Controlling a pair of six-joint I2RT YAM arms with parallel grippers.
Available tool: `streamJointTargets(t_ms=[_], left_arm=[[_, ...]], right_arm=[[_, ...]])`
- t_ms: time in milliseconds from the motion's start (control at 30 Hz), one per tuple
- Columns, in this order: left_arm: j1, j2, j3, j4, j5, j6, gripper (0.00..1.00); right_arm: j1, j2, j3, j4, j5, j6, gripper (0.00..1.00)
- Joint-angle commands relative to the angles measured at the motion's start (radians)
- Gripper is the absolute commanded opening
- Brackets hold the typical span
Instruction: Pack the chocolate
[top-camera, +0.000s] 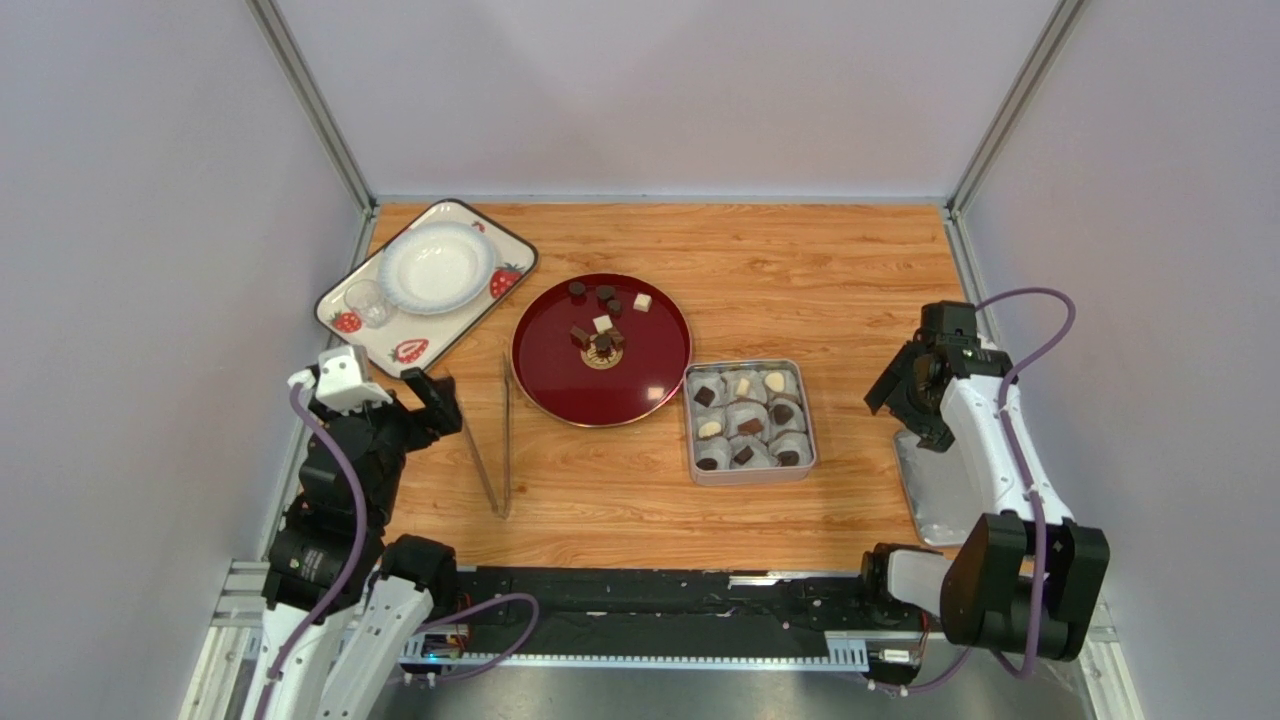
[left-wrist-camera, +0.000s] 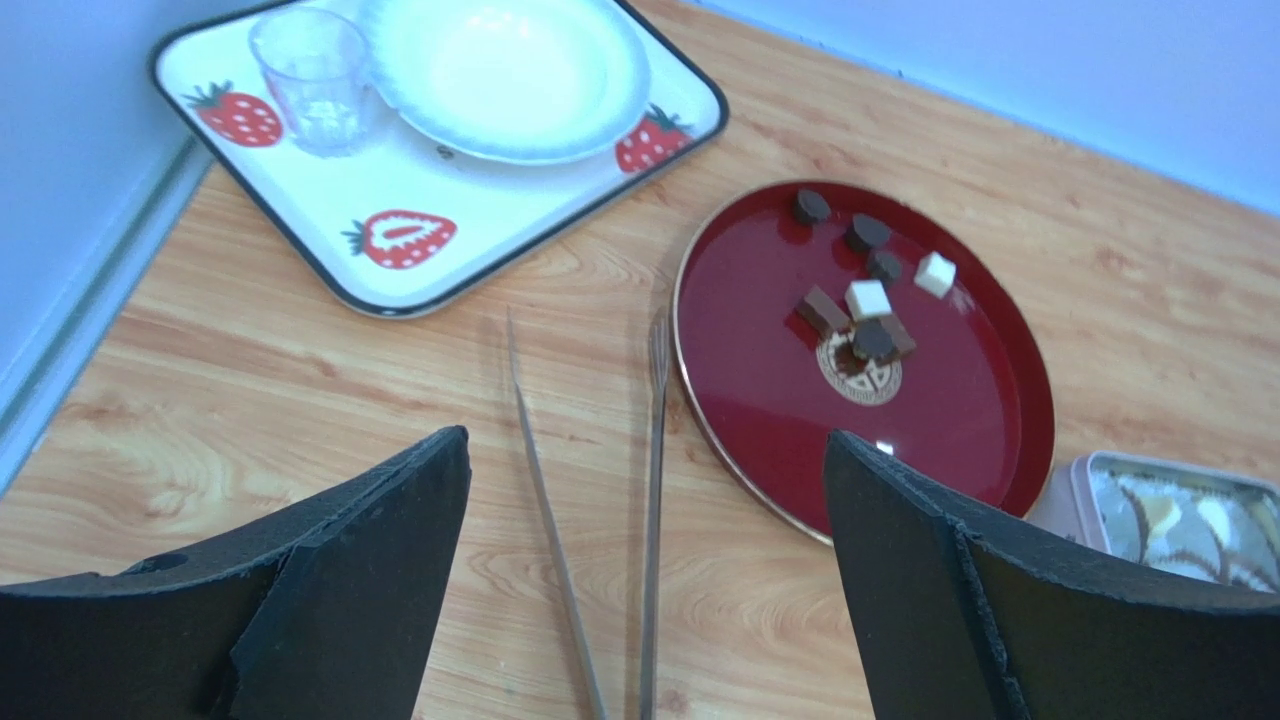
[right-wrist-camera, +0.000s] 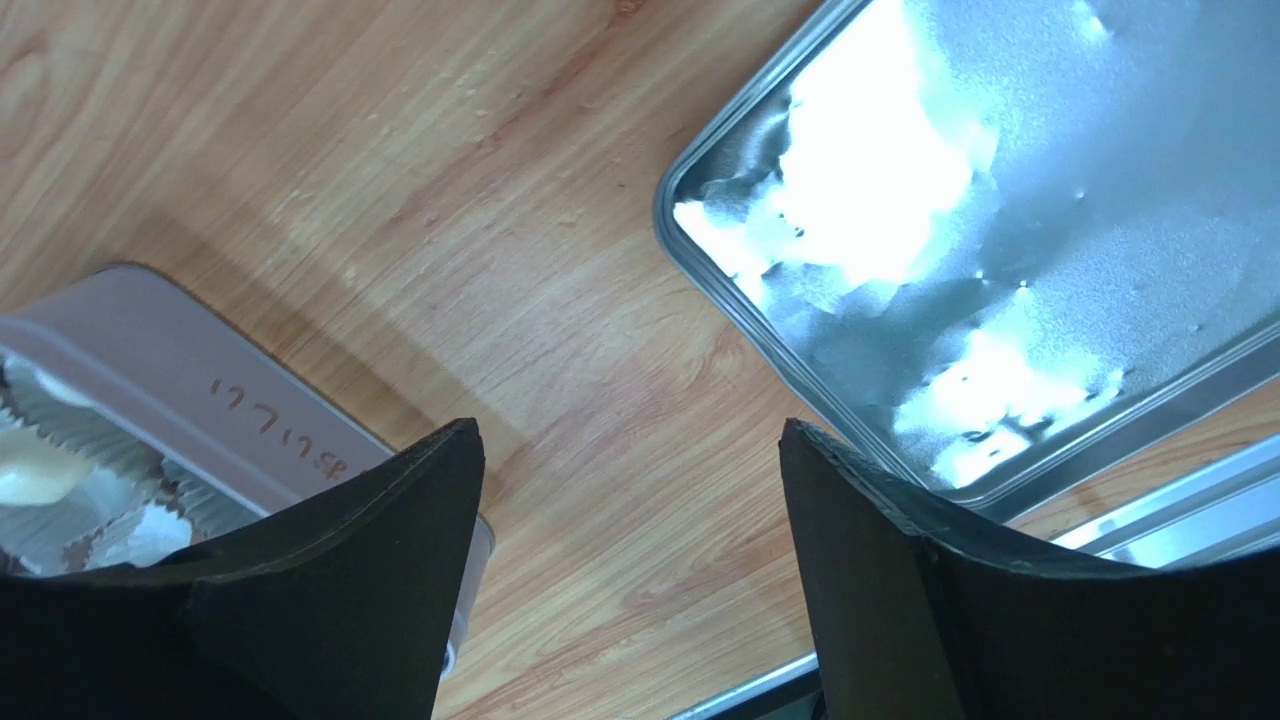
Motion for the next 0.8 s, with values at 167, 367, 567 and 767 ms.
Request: streamJointTargets(t_ms=[167, 367, 567, 767], left_arm=[[-0.012, -0.045, -0.080, 0.132, 0.143, 0.057, 0.95], [-0.023, -0.061, -0.089, 0.140, 0.136, 0.053, 0.95], [-0.026, -0.068, -0.098, 0.154, 0.143, 0.051, 0.94], [-0.026, -0.070, -0.100, 0.157, 0.143, 0.051, 0.94]], right_arm=[[-0.110, 0.186, 0.005, 0.082, -0.053, -0.072, 0.74], [-0.136, 0.278, -0.024, 0.128, -0.120, -0.083, 0.68], [-0.128, 0.312, -0.058, 0.151, -0.147, -0.092, 0.55], [-0.091, 0.359, -0.053, 0.184, -0.151, -0.083, 0.44]])
